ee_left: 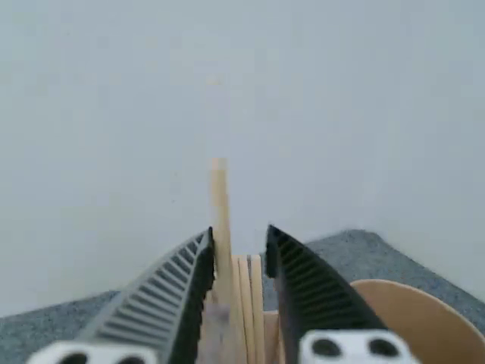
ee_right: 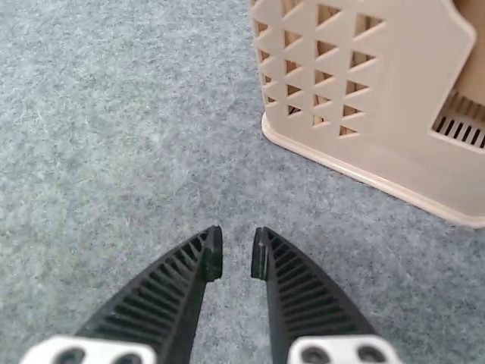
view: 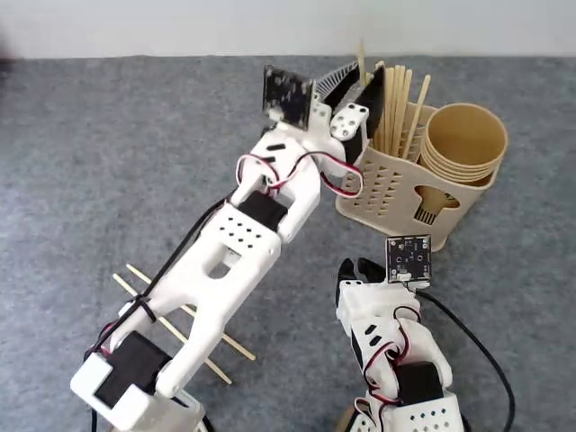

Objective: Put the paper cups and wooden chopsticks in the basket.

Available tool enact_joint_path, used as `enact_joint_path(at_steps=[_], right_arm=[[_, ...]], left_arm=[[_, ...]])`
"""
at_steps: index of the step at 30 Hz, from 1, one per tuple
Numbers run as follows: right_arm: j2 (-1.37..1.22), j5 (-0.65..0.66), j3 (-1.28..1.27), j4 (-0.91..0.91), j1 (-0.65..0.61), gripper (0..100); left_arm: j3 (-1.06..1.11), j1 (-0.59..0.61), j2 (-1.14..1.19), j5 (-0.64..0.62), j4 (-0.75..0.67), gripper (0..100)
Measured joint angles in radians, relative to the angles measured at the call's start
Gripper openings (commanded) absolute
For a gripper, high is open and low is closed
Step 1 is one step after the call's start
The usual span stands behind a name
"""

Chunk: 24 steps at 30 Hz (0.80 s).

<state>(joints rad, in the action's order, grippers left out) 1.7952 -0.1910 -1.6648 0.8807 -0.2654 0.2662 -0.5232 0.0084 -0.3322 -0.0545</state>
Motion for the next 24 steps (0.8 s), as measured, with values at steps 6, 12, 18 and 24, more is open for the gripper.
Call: enact_joint_path(at_steps=[6, 12, 18, 24], right_arm=[[0.000, 0.000, 0.000, 0.000, 0.000, 7.9], [0.000, 0.008, 0.000, 0.000, 0.000, 7.9], [0.000, 0.015, 0.000, 0.000, 0.000, 7.9], [0.000, 0.015, 0.000, 0.000, 0.000, 7.9]], left_arm=[[-0.175, 0.015, -0.006, -0.098, 0.315, 21], [-0.285, 0.048, -0.057, -0.121, 0.509, 21], [-0.292, 0.115, -0.157, -0.121, 0.588, 21], [-0.292, 0.170, -0.298, -0.121, 0.807, 21]])
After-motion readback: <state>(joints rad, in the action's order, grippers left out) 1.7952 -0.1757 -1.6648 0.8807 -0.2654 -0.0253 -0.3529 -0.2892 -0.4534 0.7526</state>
